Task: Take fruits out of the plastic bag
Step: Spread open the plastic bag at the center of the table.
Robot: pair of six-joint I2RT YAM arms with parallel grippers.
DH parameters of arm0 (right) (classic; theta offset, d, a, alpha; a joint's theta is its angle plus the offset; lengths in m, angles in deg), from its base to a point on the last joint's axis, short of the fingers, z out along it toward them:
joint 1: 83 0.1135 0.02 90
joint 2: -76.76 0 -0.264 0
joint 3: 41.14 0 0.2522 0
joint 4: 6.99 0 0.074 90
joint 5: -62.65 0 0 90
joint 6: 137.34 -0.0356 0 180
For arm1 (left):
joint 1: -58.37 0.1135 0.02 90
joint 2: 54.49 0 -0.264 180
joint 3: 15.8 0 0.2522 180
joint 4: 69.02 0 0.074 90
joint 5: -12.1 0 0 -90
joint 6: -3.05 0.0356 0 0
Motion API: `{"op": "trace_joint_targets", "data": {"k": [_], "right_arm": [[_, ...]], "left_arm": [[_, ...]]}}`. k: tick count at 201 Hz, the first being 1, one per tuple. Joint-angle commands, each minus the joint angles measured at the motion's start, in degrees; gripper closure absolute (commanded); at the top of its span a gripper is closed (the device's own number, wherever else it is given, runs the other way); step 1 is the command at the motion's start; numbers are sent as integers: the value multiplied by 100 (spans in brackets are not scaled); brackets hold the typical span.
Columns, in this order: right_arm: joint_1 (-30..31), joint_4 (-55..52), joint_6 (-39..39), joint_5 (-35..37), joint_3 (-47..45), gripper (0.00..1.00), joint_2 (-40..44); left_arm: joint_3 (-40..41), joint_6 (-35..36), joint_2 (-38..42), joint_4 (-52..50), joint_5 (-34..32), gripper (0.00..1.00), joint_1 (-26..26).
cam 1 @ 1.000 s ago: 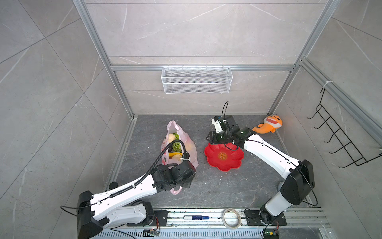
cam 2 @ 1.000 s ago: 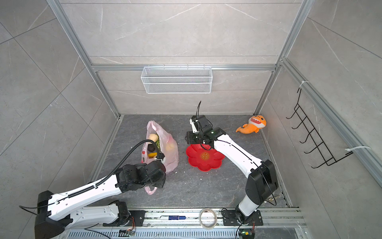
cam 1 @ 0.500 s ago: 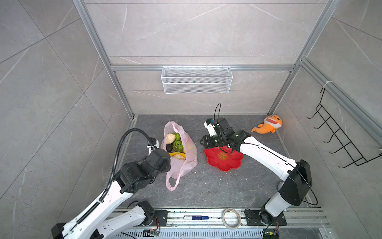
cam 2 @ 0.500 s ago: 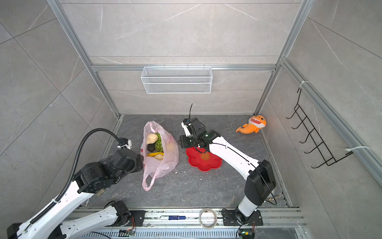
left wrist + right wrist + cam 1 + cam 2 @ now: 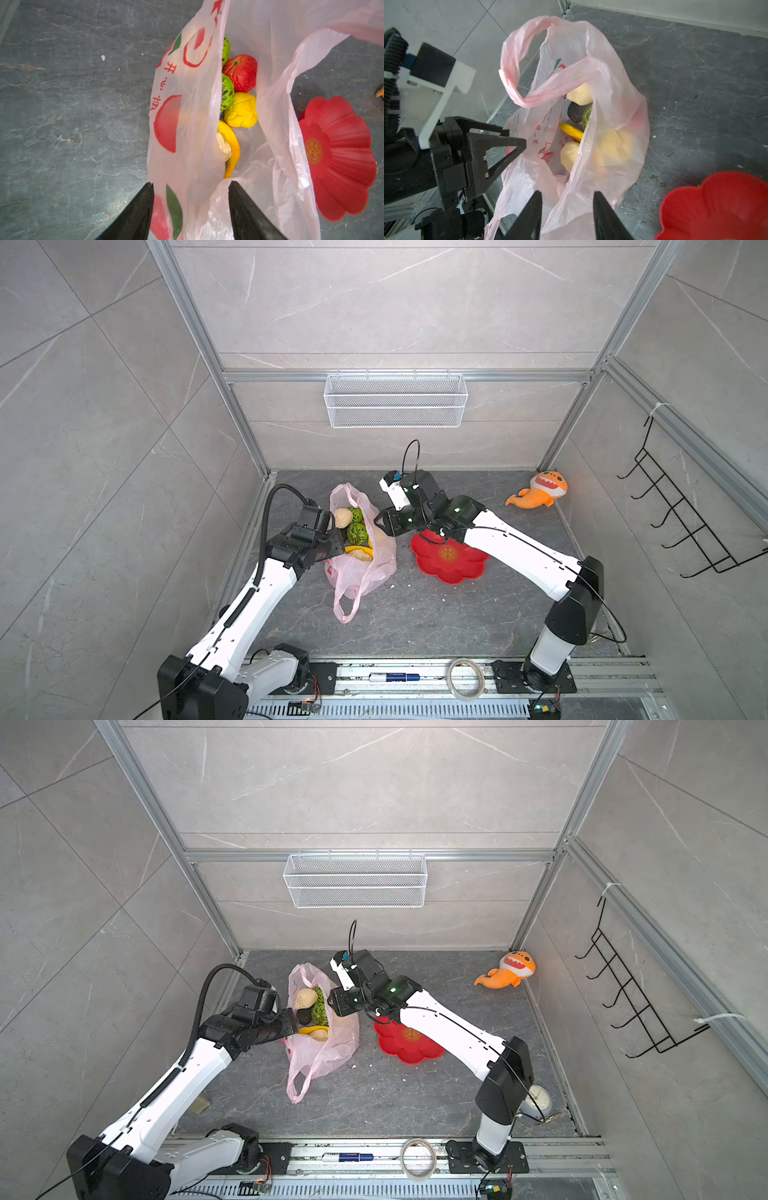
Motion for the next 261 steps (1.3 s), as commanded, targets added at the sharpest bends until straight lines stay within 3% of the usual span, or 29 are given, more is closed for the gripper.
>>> {"op": "trace_joint_targets", "data": {"k": [1, 31, 77, 161, 197, 261], "right_arm": [[135, -76, -4, -99, 240, 57, -286], [266, 9, -293, -239, 547, 58, -692], [391, -115, -595, -257, 1391, 58, -1546], [401, -1273, -580, -77, 2884, 61, -3033], [505, -1518, -357, 212, 2196, 61, -2635], [665, -1176, -493, 325, -75, 59, -1163]], "left_arm": [[-228, 343, -267, 407, 203, 42, 117], [-121, 365, -408, 462, -134, 50, 245], [323, 140, -301, 858, 72, 78, 353], [1156, -195, 606, 1198, 768, 84, 353], [1369, -234, 726, 1130, 813, 84, 355], [1363, -217, 521, 1054, 854, 85, 344]]}}
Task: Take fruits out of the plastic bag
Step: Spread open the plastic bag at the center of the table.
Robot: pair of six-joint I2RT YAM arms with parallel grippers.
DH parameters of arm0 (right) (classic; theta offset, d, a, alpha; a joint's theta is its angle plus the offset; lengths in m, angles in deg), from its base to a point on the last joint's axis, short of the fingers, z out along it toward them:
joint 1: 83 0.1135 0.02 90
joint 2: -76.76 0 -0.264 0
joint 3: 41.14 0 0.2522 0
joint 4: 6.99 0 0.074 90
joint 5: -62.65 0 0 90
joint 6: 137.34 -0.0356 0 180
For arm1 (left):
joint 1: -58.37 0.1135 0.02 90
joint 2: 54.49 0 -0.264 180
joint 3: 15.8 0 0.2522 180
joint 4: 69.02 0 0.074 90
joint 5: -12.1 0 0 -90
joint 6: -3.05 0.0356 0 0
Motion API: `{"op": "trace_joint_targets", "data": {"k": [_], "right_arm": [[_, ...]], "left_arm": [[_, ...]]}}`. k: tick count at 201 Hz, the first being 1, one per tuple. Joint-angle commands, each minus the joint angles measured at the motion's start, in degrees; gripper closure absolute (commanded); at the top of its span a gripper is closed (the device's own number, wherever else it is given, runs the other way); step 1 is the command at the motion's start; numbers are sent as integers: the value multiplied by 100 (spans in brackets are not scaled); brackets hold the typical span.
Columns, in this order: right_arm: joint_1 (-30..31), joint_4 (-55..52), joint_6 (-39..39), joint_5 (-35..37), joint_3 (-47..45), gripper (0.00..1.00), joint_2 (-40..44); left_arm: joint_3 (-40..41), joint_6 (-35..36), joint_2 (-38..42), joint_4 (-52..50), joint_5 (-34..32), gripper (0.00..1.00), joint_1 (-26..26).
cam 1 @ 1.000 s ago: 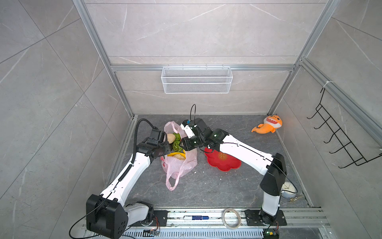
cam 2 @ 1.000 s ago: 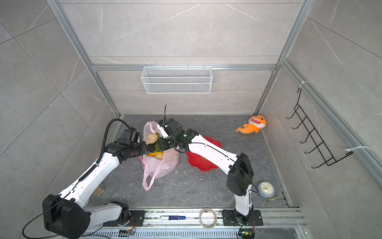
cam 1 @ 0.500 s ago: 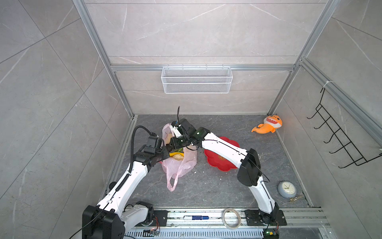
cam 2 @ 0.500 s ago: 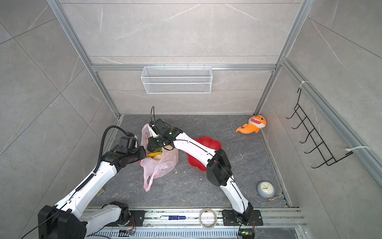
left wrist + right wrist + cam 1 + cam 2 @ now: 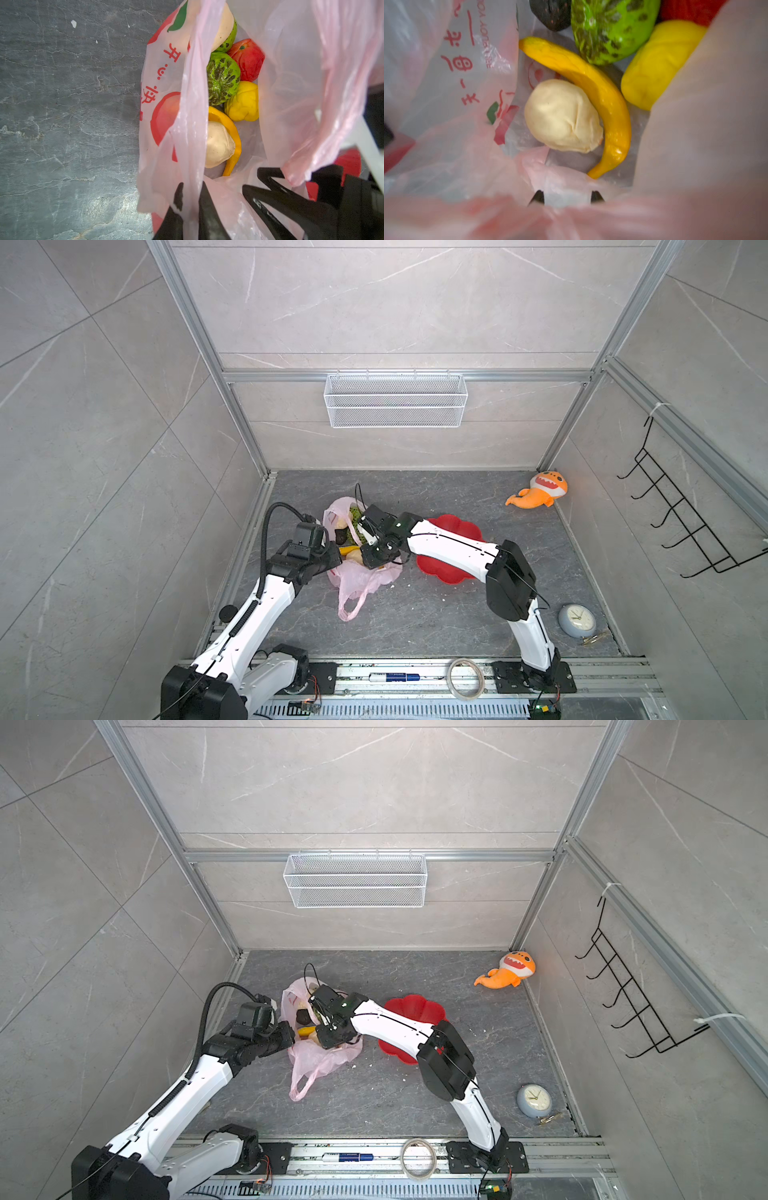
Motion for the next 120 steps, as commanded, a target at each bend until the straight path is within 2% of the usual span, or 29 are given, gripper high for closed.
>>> {"op": "trace_joint_targets", "data": {"k": [1, 30, 62, 85, 120], "right_arm": [[76, 53, -35, 88, -573, 59, 702], [154, 221, -49, 90, -1309, 59, 1166], [178, 279, -61, 161, -1559, 59, 1207], [189, 519, -96, 399, -1454, 58, 1232], [188, 645, -83, 844, -661, 57, 972]], "left_arm": [[-65, -34, -76, -10, 114, 85, 1], [-24, -29, -132, -92, 182, 86, -15], [80, -33, -139, -200, 277, 87, -37], [111, -43, -63, -261, 287, 88, -71], [120, -55, 49, -246, 239, 88, -80]]}}
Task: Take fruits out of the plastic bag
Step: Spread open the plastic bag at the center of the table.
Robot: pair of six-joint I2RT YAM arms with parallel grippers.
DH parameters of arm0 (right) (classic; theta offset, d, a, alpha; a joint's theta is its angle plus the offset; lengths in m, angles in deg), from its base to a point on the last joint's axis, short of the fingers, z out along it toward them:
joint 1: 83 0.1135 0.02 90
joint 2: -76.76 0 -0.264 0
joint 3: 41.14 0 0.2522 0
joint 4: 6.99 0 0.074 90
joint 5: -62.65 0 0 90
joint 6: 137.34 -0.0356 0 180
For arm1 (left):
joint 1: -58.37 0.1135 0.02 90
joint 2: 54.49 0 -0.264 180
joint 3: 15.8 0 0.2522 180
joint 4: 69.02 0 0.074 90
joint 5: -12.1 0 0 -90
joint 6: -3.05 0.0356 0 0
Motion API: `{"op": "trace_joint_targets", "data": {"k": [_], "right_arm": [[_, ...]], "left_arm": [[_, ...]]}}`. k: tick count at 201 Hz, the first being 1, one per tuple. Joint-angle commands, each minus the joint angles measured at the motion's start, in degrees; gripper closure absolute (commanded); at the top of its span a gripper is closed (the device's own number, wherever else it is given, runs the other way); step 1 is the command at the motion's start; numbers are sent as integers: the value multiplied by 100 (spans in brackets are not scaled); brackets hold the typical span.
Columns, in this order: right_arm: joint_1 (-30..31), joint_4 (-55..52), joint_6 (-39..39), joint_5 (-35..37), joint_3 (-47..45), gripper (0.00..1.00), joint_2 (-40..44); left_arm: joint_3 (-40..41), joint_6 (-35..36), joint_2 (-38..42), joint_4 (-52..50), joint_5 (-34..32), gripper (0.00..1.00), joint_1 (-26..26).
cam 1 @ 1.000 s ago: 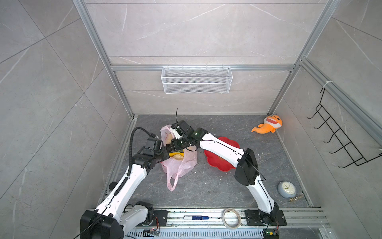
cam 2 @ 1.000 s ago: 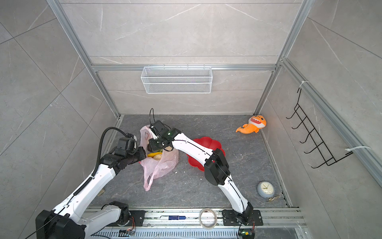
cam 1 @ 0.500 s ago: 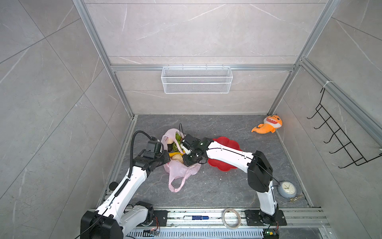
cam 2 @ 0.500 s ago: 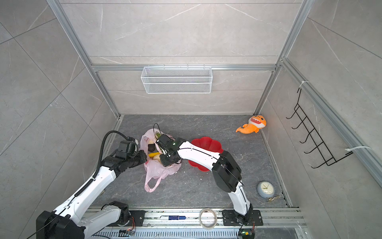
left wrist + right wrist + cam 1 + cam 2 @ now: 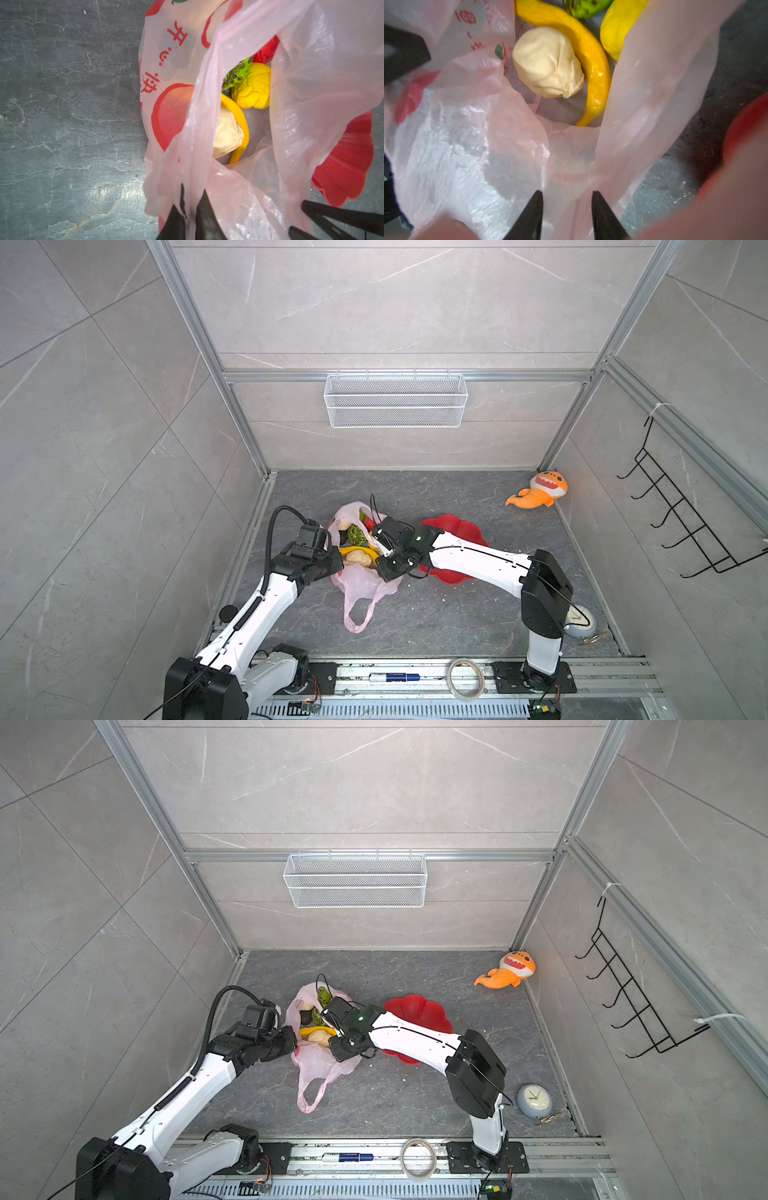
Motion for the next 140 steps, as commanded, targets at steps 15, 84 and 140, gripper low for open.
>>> {"op": "trace_joint_targets", "data": {"k": [15, 84, 140], "right_arm": [[35, 454, -43, 470, 841, 55, -331], [38, 129, 397, 803, 2953, 45, -1982], [24, -440, 842, 1070, 4285, 30, -2968]], "left_arm": [[-8, -54, 171, -78, 81, 89, -19], [54, -319, 372, 173, -364, 93, -28], [85, -341, 380, 202, -384, 93, -28]]}}
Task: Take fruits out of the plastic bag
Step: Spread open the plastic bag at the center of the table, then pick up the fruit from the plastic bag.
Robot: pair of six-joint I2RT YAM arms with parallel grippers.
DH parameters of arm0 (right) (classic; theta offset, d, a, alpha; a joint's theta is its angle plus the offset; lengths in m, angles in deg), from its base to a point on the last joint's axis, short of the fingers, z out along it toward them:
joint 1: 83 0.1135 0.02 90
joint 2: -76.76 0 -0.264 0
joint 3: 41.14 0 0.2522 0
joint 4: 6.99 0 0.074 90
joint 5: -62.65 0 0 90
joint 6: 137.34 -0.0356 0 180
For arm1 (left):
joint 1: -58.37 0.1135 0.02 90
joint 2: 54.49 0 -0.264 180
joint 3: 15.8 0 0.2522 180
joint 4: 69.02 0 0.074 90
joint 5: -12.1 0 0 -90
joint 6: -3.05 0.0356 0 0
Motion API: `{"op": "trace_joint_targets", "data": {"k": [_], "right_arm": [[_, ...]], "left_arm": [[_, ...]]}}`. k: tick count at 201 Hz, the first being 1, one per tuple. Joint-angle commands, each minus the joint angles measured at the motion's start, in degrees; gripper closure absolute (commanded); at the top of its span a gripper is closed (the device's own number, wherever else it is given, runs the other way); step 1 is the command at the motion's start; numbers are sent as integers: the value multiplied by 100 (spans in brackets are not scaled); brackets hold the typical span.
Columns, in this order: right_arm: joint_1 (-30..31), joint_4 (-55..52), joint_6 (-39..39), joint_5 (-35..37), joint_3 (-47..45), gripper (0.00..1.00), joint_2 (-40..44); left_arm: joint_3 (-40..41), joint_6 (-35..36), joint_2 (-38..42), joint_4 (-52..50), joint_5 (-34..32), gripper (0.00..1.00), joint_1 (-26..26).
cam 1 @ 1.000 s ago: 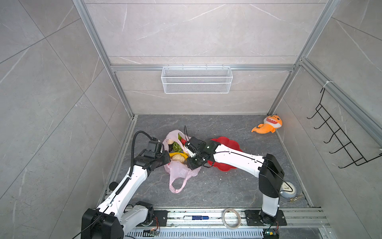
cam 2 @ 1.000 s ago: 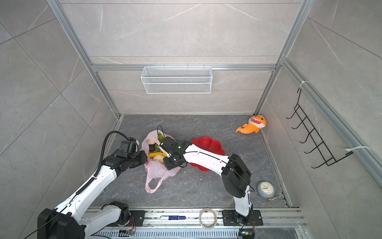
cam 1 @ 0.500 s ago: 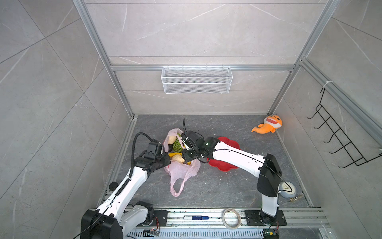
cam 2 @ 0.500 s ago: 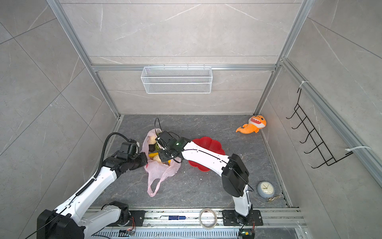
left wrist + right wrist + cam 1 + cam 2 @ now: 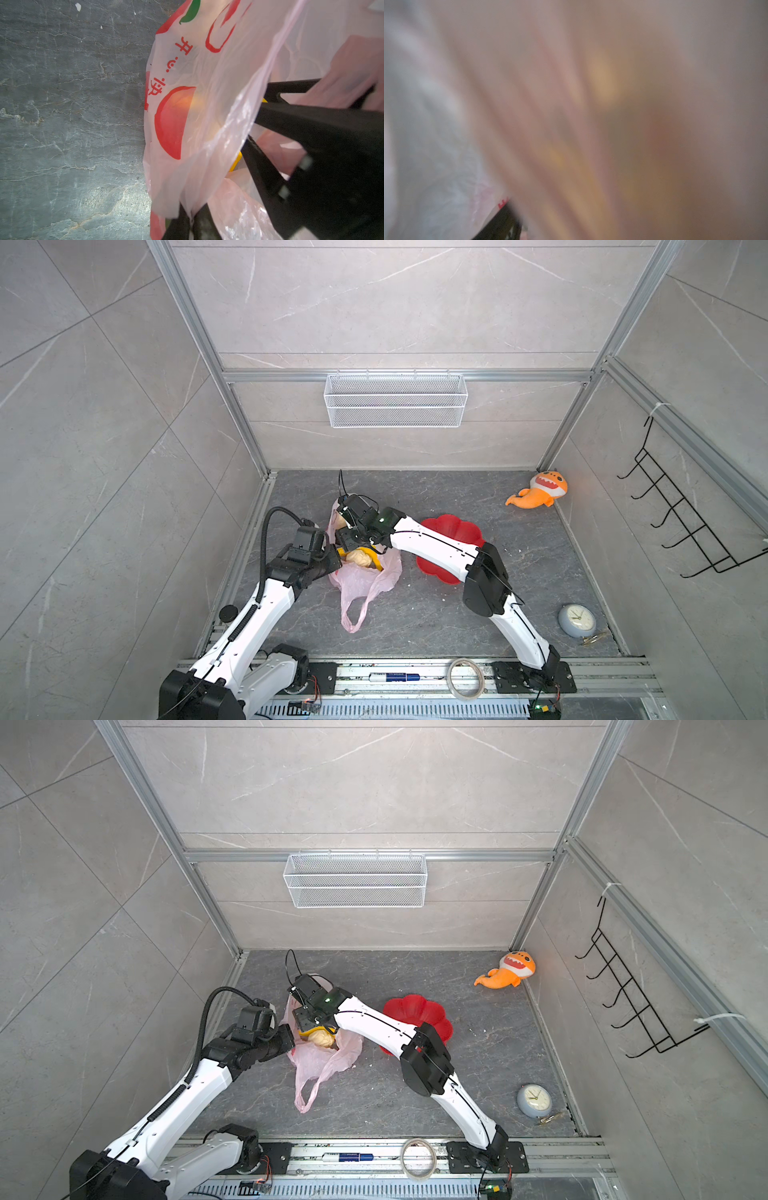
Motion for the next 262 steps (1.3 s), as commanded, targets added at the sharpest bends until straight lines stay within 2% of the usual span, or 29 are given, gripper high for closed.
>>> {"op": "trace_joint_targets", "data": {"k": [1, 51, 109, 161, 177, 195, 211, 238, 262], "right_arm": [[25, -433, 293, 257, 487, 29, -299], [-64, -857, 421, 602, 1194, 26, -867], [-185, -1197, 481, 536, 1847, 24, -1439], [-207, -1320, 422, 122, 2021, 26, -1133], [-209, -1249, 422, -27, 1927, 33, -747], [-211, -1282, 426, -96, 1929, 55, -488], [-206, -1358, 452, -102, 1996, 68, -321], [-205, -1539, 589, 28, 2272, 82, -219], [-231, -1590, 780, 217, 2589, 86, -321]], "left_arm": [[35, -61, 90, 118, -111, 93, -17], [155, -96, 104, 238, -126, 93, -21], [186, -105, -63, 430, -162, 94, -17], [185, -114, -15, 505, -174, 95, -17], [226, -114, 7, 540, -157, 95, -17], [265, -101, 28, 549, -110, 95, -19], [283, -71, 51, 547, -78, 95, -14], [292, -22, 47, 594, -31, 95, -18], [266, 53, -14, 634, 47, 95, -17]]}}
